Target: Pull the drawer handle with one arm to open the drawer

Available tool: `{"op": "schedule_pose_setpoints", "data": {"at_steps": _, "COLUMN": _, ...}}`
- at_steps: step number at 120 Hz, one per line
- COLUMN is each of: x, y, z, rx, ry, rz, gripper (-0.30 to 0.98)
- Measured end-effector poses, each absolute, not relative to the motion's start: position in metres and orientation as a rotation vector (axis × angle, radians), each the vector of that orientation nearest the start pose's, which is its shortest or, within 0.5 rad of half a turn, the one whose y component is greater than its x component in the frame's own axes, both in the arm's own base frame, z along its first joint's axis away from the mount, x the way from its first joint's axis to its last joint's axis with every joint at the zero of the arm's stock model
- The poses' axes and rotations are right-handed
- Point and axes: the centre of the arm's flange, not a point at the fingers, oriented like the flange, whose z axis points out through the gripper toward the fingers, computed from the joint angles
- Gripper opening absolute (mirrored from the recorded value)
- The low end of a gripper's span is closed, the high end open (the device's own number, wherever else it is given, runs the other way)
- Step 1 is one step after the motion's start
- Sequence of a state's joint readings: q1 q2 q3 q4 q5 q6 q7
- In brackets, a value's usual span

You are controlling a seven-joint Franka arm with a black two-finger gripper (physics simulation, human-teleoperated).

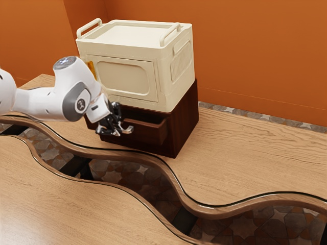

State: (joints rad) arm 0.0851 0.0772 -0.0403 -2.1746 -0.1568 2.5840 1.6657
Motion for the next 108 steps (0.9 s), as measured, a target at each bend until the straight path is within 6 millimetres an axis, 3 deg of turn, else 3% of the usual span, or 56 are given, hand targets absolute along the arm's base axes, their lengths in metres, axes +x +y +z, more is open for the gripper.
{"op": "schedule_pose_setpoints", "data": {"at_steps": 54, "x": 0.549, "y": 0.04, "z": 0.391, "rx": -2.162, "ry": 2.002, "rz": -0.41, "gripper": 0.03}}
{"op": "schedule_pose_setpoints", "data": {"at_steps": 108, "x": 0.508, "y": 0.037, "z": 0.396, "rx": -2.158, "ry": 2.01, "rz": -0.399, "gripper": 0.02}}
